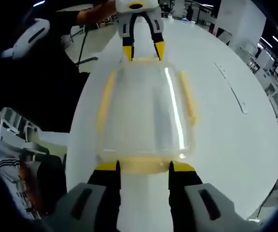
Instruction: Snap each plastic latch of the storage box into its locked position after aligning the lid with the box until every specified latch is closed and the lid sits flush.
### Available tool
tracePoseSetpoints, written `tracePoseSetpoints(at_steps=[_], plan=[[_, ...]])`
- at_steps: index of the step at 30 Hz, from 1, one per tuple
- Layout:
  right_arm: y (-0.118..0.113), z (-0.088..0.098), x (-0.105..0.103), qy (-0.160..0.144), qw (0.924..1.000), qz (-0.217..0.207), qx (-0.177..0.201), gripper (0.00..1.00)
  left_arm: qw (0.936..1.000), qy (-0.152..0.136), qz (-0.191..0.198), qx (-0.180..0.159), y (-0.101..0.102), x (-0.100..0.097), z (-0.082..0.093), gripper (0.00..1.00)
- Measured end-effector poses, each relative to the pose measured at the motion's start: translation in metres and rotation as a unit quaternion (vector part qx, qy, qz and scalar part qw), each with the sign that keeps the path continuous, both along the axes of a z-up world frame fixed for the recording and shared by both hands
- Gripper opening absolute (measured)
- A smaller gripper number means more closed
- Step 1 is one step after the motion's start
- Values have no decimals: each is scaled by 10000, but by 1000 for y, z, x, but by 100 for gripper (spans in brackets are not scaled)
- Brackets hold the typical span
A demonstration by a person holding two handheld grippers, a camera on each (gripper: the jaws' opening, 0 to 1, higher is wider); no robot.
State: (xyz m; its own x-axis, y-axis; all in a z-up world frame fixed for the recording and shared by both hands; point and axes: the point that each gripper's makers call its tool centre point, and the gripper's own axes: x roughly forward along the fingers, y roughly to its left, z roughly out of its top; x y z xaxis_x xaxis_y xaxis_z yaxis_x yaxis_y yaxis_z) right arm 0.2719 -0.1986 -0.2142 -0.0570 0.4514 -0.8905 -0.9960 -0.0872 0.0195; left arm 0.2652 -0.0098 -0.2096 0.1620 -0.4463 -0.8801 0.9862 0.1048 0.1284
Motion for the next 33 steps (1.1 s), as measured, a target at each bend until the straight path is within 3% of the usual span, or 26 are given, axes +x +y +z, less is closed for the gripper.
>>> tracePoseSetpoints(at_steps=[20,33], plan=[[73,-2,-12,29,9998,163,-113,36,9996,-6,195,213,69,-11,1,36],[103,-7,-7,10,9997,224,-57,36,9991,43,285,323,103,-13,-7,36]])
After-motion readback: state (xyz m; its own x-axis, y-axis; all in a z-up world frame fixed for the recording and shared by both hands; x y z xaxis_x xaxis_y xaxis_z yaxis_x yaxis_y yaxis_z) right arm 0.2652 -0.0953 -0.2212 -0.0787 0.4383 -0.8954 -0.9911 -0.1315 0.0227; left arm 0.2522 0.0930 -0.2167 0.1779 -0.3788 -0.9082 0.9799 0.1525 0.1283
